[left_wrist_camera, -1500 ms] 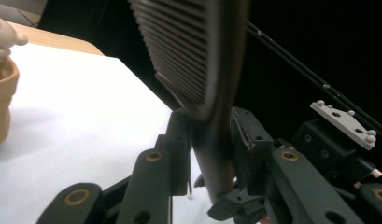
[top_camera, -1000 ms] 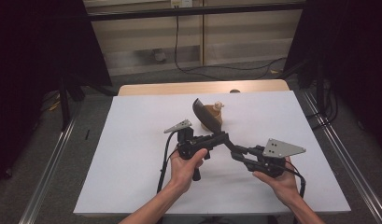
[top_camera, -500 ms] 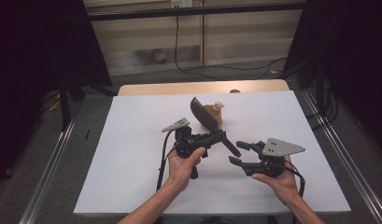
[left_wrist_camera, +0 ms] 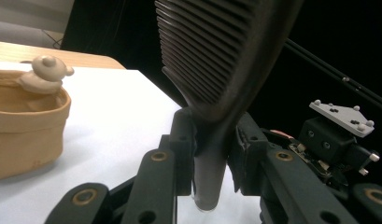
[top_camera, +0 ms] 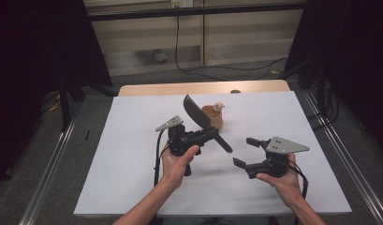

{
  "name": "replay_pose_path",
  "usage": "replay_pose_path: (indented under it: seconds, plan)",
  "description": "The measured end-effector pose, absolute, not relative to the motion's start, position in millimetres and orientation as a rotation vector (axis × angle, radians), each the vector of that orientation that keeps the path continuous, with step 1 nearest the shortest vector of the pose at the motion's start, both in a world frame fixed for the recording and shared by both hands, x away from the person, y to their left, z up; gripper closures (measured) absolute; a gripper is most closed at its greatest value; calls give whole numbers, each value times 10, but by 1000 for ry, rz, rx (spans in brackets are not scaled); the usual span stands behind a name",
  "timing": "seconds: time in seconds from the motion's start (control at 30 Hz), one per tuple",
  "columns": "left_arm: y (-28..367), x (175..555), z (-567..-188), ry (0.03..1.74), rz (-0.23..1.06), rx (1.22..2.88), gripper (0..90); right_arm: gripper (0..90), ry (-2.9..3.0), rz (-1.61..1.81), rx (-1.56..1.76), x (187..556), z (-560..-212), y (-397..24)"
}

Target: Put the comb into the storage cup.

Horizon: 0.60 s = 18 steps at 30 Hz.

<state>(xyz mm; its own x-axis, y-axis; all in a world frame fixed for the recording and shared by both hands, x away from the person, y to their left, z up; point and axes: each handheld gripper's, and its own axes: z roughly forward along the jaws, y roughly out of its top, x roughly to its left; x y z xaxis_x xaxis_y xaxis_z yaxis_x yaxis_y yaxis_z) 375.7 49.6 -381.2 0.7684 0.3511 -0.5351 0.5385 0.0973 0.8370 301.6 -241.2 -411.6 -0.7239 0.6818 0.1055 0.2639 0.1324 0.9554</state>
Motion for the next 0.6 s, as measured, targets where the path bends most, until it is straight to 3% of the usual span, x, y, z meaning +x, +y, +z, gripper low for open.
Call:
replay_pose_path:
  seconds: [0.33, 0.6]
  plan:
    - [549, 3762, -3777, 743, -100, 1540, 732, 23, 2007, 1585, 955, 2997, -4112, -2447]
    - [614, 3774, -3749, 751, -45, 1569, 732, 35, 1888, 1562, 1007, 2967, -4117, -2459]
